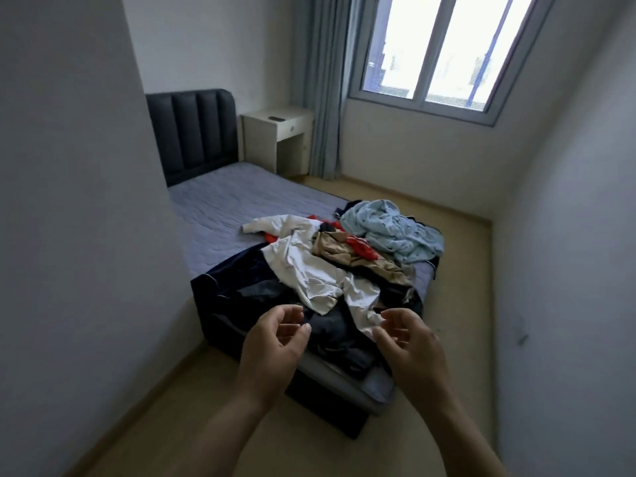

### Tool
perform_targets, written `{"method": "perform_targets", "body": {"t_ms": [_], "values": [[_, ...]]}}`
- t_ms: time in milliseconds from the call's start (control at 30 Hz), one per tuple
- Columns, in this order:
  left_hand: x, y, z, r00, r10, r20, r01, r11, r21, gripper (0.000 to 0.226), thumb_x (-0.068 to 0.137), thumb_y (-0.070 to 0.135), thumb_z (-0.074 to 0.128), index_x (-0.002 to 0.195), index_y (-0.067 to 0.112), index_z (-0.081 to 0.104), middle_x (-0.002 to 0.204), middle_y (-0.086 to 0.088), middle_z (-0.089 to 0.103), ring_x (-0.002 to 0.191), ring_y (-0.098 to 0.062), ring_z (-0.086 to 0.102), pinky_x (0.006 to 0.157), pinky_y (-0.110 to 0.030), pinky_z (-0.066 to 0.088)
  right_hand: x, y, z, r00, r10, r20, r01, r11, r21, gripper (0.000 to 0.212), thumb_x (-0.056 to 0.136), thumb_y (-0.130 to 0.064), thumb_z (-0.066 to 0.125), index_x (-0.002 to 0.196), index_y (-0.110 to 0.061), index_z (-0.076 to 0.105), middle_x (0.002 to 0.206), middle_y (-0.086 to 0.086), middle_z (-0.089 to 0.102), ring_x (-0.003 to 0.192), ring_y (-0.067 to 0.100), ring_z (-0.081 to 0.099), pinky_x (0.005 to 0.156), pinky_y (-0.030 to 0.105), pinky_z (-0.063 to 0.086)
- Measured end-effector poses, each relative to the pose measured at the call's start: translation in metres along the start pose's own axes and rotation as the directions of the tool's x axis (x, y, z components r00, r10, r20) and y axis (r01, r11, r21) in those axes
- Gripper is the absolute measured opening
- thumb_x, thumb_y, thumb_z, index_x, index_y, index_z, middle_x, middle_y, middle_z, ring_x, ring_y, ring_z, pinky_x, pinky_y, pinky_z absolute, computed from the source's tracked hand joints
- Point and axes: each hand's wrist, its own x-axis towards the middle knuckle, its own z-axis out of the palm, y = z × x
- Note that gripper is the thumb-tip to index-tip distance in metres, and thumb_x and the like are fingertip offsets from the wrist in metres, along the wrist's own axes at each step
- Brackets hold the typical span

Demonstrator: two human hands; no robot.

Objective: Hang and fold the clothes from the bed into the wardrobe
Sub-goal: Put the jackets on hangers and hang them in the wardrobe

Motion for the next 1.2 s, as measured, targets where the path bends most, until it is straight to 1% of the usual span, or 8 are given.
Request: {"method": "perform_targets", "body": {"t_ms": [200, 400, 667, 767, 867, 967, 1100, 1200], "values": [[0.028, 0.02, 0.077, 0.982, 0.052, 0.181, -0.047, 0.998, -0.034, 0.021, 0.086, 0.02, 0.068, 0.107, 0.024, 0.064, 0.099, 0.008, 0.068, 0.089, 0.003, 0.064, 0.07, -0.011, 0.05, 0.018, 0.032, -0.056, 0.982, 0.063, -0.176, -0.062, 0.998, 0.013, 0.015, 0.085, -0.025, 0.071, 0.094, -0.031, 0.06, 0.085, -0.013, 0.066, 0.08, 0.002, 0.065, 0.07, 0.025, 0.055], [0.05, 0.042, 0.168, 0.965, 0.09, 0.246, -0.079, 0.995, -0.053, 0.019, 0.086, 0.016, 0.068, 0.102, 0.025, 0.064, 0.096, 0.005, 0.069, 0.086, 0.006, 0.064, 0.067, -0.011, 0.05, 0.057, 0.083, -0.122, 0.962, 0.095, -0.256, -0.097, 0.995, 0.005, 0.02, 0.084, -0.023, 0.072, 0.103, -0.019, 0.066, 0.09, -0.008, 0.068, 0.083, 0.005, 0.066, 0.075, 0.027, 0.056], [0.077, 0.067, 0.286, 0.963, 0.099, 0.251, -0.092, 0.995, -0.039, 0.02, 0.086, 0.015, 0.068, 0.098, 0.029, 0.063, 0.095, 0.007, 0.068, 0.087, 0.009, 0.062, 0.065, -0.007, 0.048, 0.12, 0.144, -0.194, 0.969, 0.069, -0.236, -0.074, 0.997, -0.014, 0.017, 0.085, -0.023, 0.07, 0.101, -0.022, 0.064, 0.09, -0.01, 0.066, 0.082, 0.002, 0.064, 0.074, 0.021, 0.054], [0.093, 0.07, 0.323, 0.963, 0.075, 0.257, -0.069, 0.997, -0.031, 0.019, 0.086, 0.014, 0.068, 0.103, 0.023, 0.064, 0.098, 0.007, 0.068, 0.086, 0.004, 0.064, 0.068, -0.009, 0.049, 0.143, 0.169, -0.212, 0.972, 0.082, -0.218, -0.088, 0.996, -0.018, 0.015, 0.086, -0.024, 0.069, 0.099, -0.025, 0.062, 0.089, -0.012, 0.065, 0.083, 0.001, 0.063, 0.074, 0.02, 0.054], [0.11, 0.071, 0.349, 0.961, 0.063, 0.269, -0.058, 0.998, -0.03, 0.019, 0.086, 0.016, 0.069, 0.103, 0.024, 0.064, 0.098, 0.008, 0.068, 0.09, -0.002, 0.065, 0.072, -0.013, 0.049, 0.164, 0.188, -0.222, 0.973, 0.091, -0.21, -0.099, 0.995, -0.027, 0.014, 0.086, -0.024, 0.069, 0.094, -0.028, 0.06, 0.087, -0.013, 0.064, 0.081, 0.0, 0.062, 0.074, 0.021, 0.054], [0.133, 0.071, 0.366, 0.965, 0.059, 0.256, -0.049, 0.998, -0.049, 0.019, 0.086, 0.014, 0.068, 0.101, 0.024, 0.063, 0.099, 0.008, 0.068, 0.089, -0.001, 0.064, 0.068, -0.01, 0.048, 0.189, 0.199, -0.228, 0.973, 0.096, -0.211, -0.108, 0.993, -0.044, 0.014, 0.085, -0.023, 0.069, 0.091, -0.029, 0.058, 0.085, -0.012, 0.064, 0.08, 0.001, 0.063, 0.074, 0.023, 0.055], [0.173, 0.073, 0.39, 0.962, 0.084, 0.261, -0.068, 0.995, -0.07, 0.018, 0.087, 0.013, 0.067, 0.103, 0.021, 0.063, 0.098, 0.008, 0.067, 0.087, 0.0, 0.063, 0.061, -0.007, 0.048, 0.226, 0.211, -0.233, 0.971, 0.096, -0.218, -0.114, 0.991, -0.072, 0.015, 0.086, -0.025, 0.069, 0.098, -0.025, 0.06, 0.091, -0.009, 0.065, 0.084, 0.002, 0.062, 0.076, 0.025, 0.055], [0.201, 0.079, 0.412, 0.95, 0.09, 0.298, -0.068, 0.994, -0.081, 0.018, 0.086, 0.014, 0.068, 0.101, 0.023, 0.063, 0.096, 0.007, 0.068, 0.088, -0.002, 0.064, 0.065, -0.01, 0.048, 0.257, 0.219, -0.243, 0.968, 0.092, -0.233, -0.114, 0.99, -0.084, 0.018, 0.086, -0.027, 0.069, 0.102, -0.025, 0.06, 0.094, -0.01, 0.065, 0.087, 0.002, 0.062, 0.077, 0.025, 0.056]]}}
